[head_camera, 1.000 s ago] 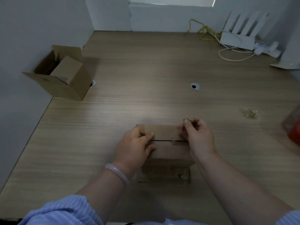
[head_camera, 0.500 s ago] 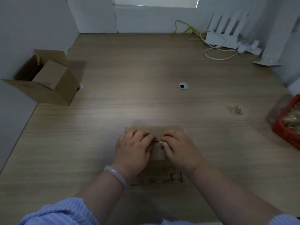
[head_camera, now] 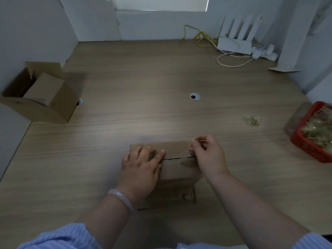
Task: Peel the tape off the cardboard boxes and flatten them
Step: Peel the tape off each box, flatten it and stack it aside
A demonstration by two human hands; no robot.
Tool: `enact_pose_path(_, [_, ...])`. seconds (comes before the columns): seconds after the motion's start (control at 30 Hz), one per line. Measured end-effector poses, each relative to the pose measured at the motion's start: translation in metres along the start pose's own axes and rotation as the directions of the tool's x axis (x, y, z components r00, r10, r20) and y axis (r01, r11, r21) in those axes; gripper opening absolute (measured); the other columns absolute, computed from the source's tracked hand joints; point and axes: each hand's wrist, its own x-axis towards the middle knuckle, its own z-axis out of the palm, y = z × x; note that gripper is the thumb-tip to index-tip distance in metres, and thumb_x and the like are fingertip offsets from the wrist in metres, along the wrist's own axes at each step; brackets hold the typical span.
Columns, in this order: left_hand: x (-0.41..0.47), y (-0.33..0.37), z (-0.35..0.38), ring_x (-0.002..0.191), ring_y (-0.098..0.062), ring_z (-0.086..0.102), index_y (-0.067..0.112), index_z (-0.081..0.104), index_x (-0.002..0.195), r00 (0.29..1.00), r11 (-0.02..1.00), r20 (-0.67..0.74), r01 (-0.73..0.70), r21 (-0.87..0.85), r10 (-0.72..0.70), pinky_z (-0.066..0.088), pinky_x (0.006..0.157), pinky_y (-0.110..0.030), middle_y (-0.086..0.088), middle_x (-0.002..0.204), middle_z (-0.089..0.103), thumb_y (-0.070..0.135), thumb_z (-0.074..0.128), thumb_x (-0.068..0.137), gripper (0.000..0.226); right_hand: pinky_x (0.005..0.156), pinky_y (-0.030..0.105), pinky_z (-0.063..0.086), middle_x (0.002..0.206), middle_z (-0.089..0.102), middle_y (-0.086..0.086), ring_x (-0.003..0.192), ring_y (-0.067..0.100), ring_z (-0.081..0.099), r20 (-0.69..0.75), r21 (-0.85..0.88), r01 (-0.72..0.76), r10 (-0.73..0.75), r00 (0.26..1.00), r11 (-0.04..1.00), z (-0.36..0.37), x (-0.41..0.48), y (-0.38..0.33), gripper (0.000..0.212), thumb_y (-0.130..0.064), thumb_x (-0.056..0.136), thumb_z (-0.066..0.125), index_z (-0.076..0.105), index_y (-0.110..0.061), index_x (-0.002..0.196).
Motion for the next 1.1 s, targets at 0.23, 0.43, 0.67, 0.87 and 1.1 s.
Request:
enact_pose_path(0.23, [0.000,0.002,0.000,0.105,-0.028,0.051,0.038,0.062,0.121,1.000,1.000,-0.026,0.007,0.008,-0.006,0.034,0.083,-0.038,0.002,0.116,0.058,0.045,0.040,0.086,0.042,0.067,0.027,0.055,0.071,0.062,-0.002,0.059,0.008,0.058,-0.155,0.070,0.056,-0.044,0.987,0.996,-0.028,0.019,0.004,0.014,-0.016,0.093,0.060,0.070,-0.017,0.102])
enact_pose_path(0.43, [0.004,0.008,-0.004,0.103,-0.026,0.054,0.037,0.067,0.114,1.000,1.000,-0.007,0.024,0.010,-0.024,0.038,0.081,-0.038,0.005,0.112,0.060,0.045,0.042,0.082,0.041,0.098,0.021,0.031,0.115,0.052,0.004,0.107,0.017,0.043,0.393,-0.609,0.464,-0.263,0.881,0.644,-0.015,0.002,0.028,0.056,-0.049,0.089,0.028,0.059,-0.024,0.128])
enact_pose_path(0.67, [0.011,0.020,-0.005,0.096,-0.023,0.057,0.032,0.068,0.103,0.996,0.999,-0.089,0.031,0.014,-0.030,0.039,0.080,-0.039,0.006,0.105,0.063,0.052,0.048,0.082,0.036,0.094,0.028,0.039,0.102,0.066,-0.003,0.101,0.018,0.049,0.405,-0.606,0.606,-0.456,0.792,0.515,-0.022,0.001,0.039,0.035,-0.041,0.080,0.054,0.067,-0.024,0.108])
enact_pose_path(0.87, [0.009,0.021,0.008,0.099,-0.029,0.051,0.043,0.062,0.121,0.991,0.998,-0.133,0.010,0.067,-0.001,0.035,0.088,-0.044,-0.002,0.113,0.059,0.045,0.042,0.086,0.039,0.082,0.029,0.038,0.088,0.065,-0.001,0.089,0.027,0.057,0.446,-0.597,0.589,-0.385,0.808,0.545,-0.019,0.010,0.040,0.028,-0.038,0.083,0.044,0.066,-0.021,0.084])
enact_pose_path(1.1, [0.009,0.022,0.009,0.103,-0.030,0.050,0.042,0.061,0.121,0.991,0.996,-0.135,0.017,0.083,-0.005,0.035,0.089,-0.045,-0.002,0.118,0.059,0.045,0.041,0.087,0.040,0.077,0.033,0.052,0.078,0.068,-0.006,0.078,0.015,0.064,0.064,-0.349,0.250,-0.243,0.968,0.903,-0.037,0.012,0.035,0.015,-0.010,0.083,0.067,0.064,-0.025,0.082])
